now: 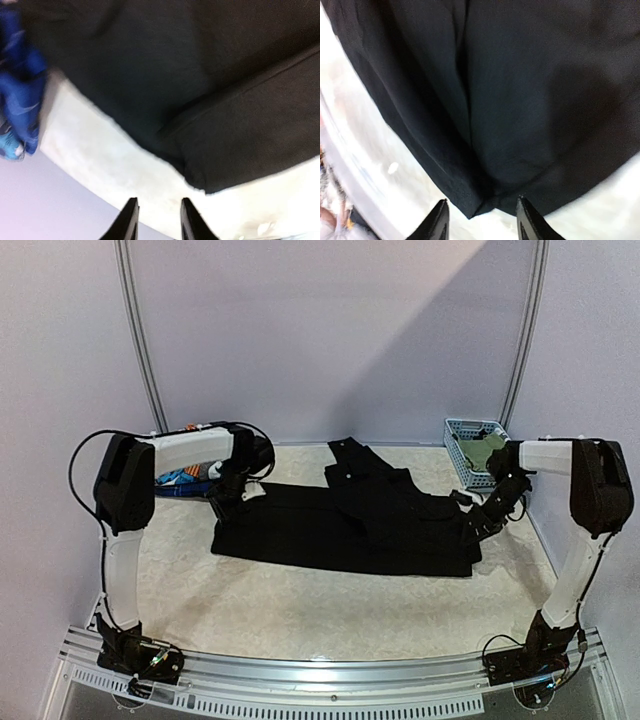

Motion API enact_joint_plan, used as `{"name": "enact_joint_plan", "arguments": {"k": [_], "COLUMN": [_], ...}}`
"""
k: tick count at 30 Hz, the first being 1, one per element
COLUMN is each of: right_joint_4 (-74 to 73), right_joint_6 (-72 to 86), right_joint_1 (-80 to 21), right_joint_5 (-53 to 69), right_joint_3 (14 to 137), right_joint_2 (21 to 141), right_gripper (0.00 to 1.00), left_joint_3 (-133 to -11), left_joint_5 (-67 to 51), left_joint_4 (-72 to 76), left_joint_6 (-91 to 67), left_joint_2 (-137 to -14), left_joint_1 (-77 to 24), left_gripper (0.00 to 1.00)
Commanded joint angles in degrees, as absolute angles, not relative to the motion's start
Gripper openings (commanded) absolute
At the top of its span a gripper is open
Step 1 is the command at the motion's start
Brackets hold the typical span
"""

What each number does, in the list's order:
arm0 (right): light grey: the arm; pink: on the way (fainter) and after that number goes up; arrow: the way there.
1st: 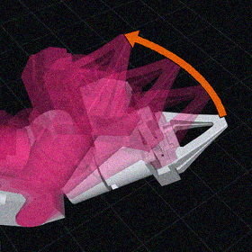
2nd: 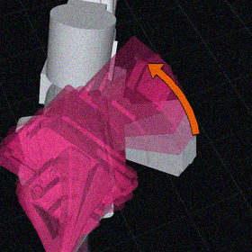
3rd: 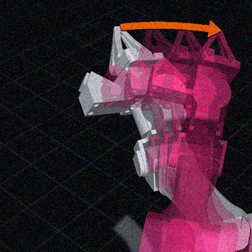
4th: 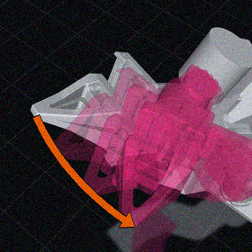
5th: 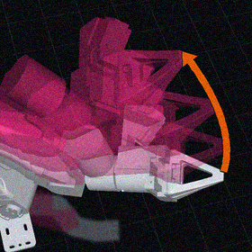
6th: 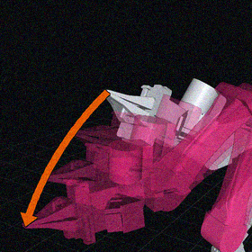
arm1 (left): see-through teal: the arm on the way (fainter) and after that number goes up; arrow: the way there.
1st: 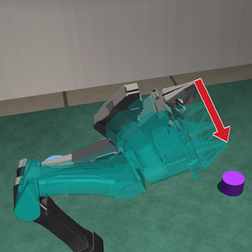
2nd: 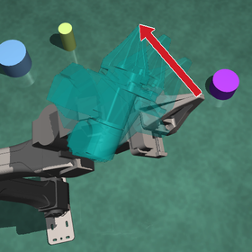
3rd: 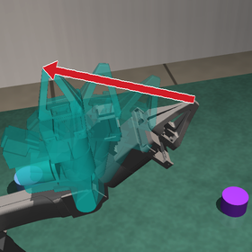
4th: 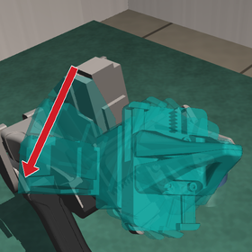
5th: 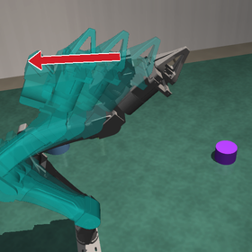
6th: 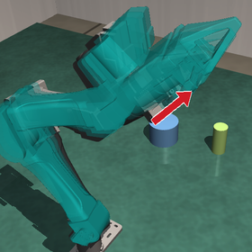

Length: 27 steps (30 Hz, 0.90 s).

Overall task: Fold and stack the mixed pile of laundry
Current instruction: Fold the 1/3-folded shirt at the center of the board.

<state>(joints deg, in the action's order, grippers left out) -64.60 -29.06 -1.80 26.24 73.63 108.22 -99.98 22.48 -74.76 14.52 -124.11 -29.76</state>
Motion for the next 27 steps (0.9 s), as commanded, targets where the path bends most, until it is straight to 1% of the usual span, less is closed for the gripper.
{"name": "enact_joint_plan", "arguments": {"k": [1,3,5,7,9,10,11,13,16,19,27], "right_joint_4": [-64.28,-64.51,-64.2,-63.79,-63.84,-64.14,-64.86,-65.85,-66.96,-67.47,-67.45], "right_joint_6": [-27.34,-27.0,-26.81,-26.51,-26.0,-25.87,-25.65,-24.99,-23.4,-23.0,-24.11], "right_joint_1": [-2.11,-3.56,-5.49,-7.56,-9.27,-9.97,-10.55,-11.38,-12.25,-12.55,-14.09], "right_joint_5": [26.45,28.87,30.34,30.7,30.92,31.44,32.11,32.99,33.15,35.26,42.31], "right_joint_3": [83.18,87.93,92.88,97.98,104.35,106.98,109.67,114.56,119.93,122.0,122.17], "right_joint_2": [104.65,106.7,110.25,115.37,119.85,121.79,125.05,129.41,135.51,139.26,142.87], "right_gripper": [0.49,0.51,0.52,0.52,0.53,0.53,0.53,0.54,0.56,0.57,0.56], "left_joint_3": [-100.42,-100.61,-100.63,-98.51,-94.38,-91.72,-89.59,-85.64,-83.36,-83.66,-83.71], "left_joint_5": [21.98,19.65,15.95,9.3,1.98,-1.59,-5.7,-8.28,-11.58,-13.65,-17.77], "left_joint_4": [-73.35,-70.06,-64.18,-55.85,-44.36,-38.1,-32.18,-22.35,-13.61,-10.01,-3.37], "left_joint_6": [11.47,10.8,6.64,0.12,-9.28,-13.83,-19.24,-29.16,-37.97,-41.15,-45.97], "left_joint_2": [-116.09,-113.56,-111.14,-108.59,-106.1,-105.11,-104.68,-105.05,-108.47,-112.49,-119.66], "left_joint_1": [-29.0,-29.0,-29.09,-29.09,-29.09,-29.09,-29.09,-29.28,-30.13,-31.48,-34.09], "left_gripper": [0.34,0.37,0.41,0.47,0.56,0.57,0.58,0.58,0.58,0.57,0.56]}}
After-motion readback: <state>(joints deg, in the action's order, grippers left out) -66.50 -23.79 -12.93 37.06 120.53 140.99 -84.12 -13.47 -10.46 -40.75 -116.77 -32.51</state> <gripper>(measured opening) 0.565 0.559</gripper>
